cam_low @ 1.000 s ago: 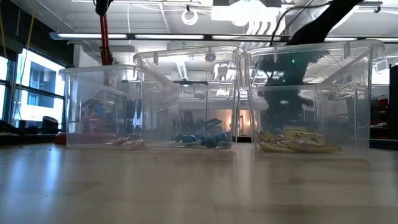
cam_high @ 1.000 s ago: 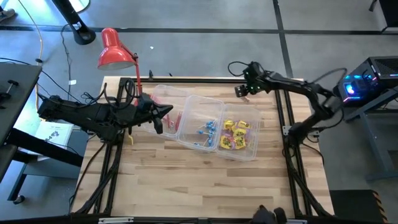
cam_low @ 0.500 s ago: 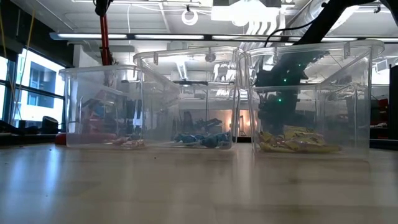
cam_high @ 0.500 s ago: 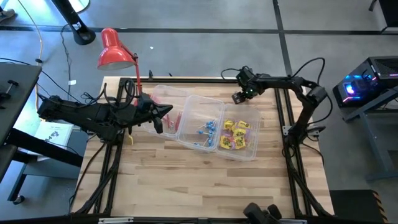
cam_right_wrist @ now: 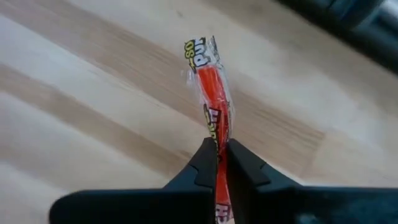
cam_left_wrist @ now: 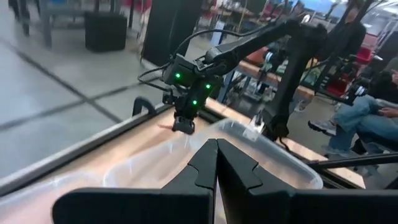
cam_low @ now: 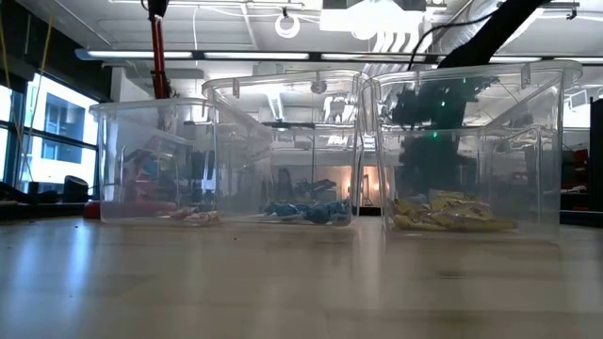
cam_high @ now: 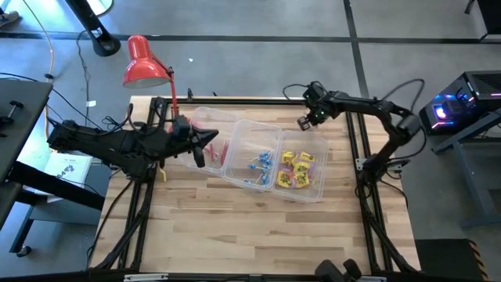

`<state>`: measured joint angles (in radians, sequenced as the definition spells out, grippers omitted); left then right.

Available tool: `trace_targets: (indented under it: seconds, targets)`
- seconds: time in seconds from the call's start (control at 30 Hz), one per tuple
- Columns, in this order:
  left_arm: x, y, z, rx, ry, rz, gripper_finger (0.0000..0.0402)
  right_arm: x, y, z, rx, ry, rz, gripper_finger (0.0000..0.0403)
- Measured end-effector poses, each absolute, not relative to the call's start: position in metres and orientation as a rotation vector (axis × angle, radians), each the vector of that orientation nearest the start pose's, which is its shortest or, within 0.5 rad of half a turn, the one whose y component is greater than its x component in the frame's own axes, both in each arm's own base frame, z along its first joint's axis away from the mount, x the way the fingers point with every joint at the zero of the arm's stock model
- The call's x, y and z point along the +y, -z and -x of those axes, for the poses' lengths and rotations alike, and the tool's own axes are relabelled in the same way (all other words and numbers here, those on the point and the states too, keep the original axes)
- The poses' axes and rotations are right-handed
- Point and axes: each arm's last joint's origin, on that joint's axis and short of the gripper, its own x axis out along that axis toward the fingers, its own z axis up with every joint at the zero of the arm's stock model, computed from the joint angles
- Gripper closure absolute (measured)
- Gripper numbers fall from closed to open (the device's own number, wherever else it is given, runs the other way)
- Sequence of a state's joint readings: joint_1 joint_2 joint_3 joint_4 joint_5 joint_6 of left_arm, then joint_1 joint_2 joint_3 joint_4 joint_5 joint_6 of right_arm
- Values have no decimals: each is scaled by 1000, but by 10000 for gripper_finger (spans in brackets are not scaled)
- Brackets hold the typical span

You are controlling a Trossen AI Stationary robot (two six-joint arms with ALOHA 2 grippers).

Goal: Sort candy
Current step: Put the red candy into the left transparent bin

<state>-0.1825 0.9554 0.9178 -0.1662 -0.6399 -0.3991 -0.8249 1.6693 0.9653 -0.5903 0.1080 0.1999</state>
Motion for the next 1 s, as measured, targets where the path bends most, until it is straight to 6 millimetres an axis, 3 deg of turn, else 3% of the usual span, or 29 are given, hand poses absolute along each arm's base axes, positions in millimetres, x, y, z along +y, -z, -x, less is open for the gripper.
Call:
trace_targets:
  seconds: [0.13, 0.3, 0.47, 0.63, 0.8, 1.0]
  targets:
    - [-20, -359, -205, 44, -470, 230, 401, -213, -189, -195, 1083, 926, -623, 398]
    - [-16, -368, -207, -28, -521, 154, 381, -192, -236, -198, 814, 824, -653, 400]
    - [-5, -368, -219, -68, -543, 123, 326, -158, -282, -216, 499, 666, -680, 401]
    - [5, -362, -241, -112, -465, 208, 254, -113, -320, -246, 206, 395, -667, 402]
    - [12, -358, -260, -189, -372, 299, 192, -62, -347, -271, -20, 119, -631, 402]
    - [19, -351, -275, -205, -240, 376, 159, -23, -357, -283, -143, 0, -614, 402]
